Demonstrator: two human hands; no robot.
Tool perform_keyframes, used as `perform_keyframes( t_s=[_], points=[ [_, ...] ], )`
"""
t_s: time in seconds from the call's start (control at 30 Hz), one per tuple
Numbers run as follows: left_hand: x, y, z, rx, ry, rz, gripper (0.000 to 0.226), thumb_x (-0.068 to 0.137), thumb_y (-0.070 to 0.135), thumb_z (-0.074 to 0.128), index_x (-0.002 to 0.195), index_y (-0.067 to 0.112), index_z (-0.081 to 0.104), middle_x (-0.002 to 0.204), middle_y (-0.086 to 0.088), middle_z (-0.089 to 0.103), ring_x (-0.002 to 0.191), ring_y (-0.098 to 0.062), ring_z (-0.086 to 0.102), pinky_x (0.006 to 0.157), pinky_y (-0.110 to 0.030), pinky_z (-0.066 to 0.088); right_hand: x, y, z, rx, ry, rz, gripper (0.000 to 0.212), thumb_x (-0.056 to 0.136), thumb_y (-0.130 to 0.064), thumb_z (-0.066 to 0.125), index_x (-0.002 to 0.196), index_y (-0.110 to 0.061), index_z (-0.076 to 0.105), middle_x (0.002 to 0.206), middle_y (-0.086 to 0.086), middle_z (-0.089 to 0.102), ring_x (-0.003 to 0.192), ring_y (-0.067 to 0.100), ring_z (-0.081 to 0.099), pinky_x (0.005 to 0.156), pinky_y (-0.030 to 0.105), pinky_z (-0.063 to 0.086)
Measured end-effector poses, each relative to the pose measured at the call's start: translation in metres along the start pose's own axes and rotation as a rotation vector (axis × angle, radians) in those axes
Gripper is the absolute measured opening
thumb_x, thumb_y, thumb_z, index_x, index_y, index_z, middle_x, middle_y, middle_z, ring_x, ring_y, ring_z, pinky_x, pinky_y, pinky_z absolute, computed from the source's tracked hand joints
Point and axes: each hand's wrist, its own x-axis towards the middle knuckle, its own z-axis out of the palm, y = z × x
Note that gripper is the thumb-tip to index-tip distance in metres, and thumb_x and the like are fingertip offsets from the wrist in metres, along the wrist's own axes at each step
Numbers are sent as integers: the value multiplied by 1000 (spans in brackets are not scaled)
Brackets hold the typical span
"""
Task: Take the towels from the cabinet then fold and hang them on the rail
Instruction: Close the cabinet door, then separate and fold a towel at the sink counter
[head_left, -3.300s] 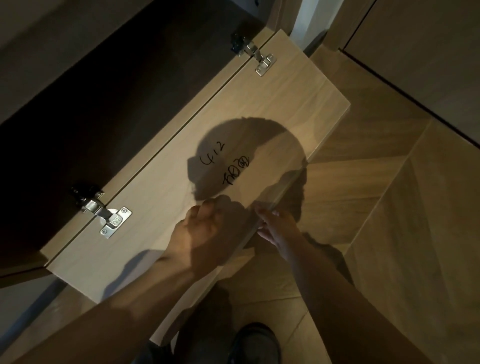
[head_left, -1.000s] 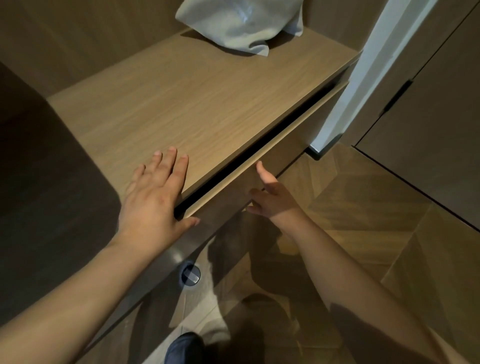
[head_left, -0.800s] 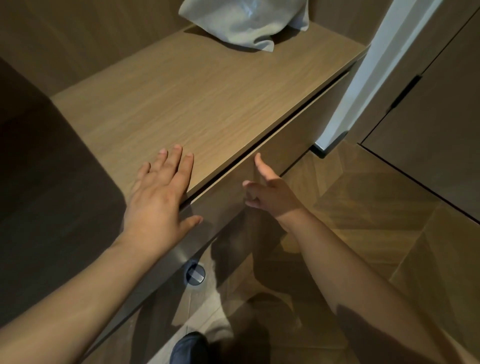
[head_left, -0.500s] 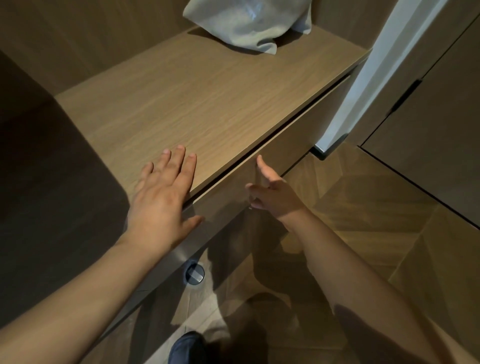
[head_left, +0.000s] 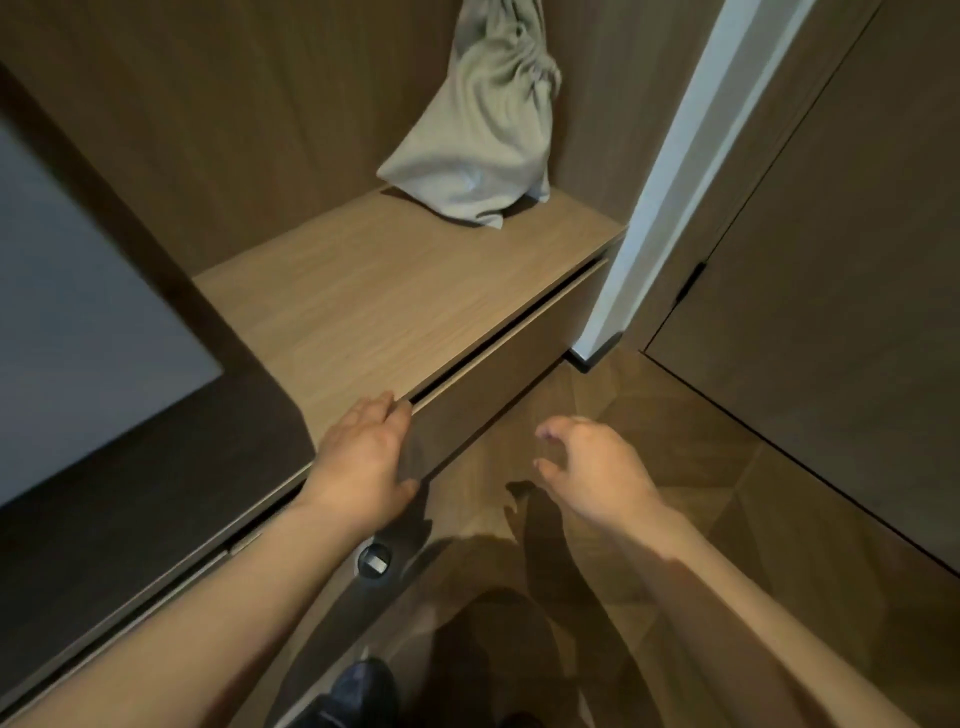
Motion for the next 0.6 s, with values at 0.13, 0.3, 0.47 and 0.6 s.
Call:
perform_keyframes(
  t_s=[0.13,0.3,0.47,0.6],
  points=[
    [-55,26,-49,-3,61,80,61,88,41,63,139,17,43,139,-4,49,124,-22,48,103,-32,42,-55,-21,-48,-17,9,1,39,91,-31,66,129,-31,58,129,-8,59,114,9,59,93,24,48],
    [-135,50,-118,1,156,188,58,89,43,60,139,19,44,134,-1,53,119,-21,52,99,-33,45,-127,-63,-106,-81,114,-88,39,92,-34,64,130,-31,57,129,-8,59,114,9,58,92,23,46],
    [-205,53,-180,29,291,215,49,87,47,59,128,20,52,124,0,57,113,-20,55,94,-35,48,-183,-110,-157,-157,217,-189,40,92,-37,63,131,-31,57,126,-11,61,112,7,59,94,25,49],
    [-253,41,-231,77,397,204,47,88,46,58,125,18,53,129,-1,55,116,-21,53,96,-36,46,-214,-158,-195,-189,296,-270,39,92,-38,62,130,-31,57,124,-11,61,111,8,59,91,25,49]
  ],
)
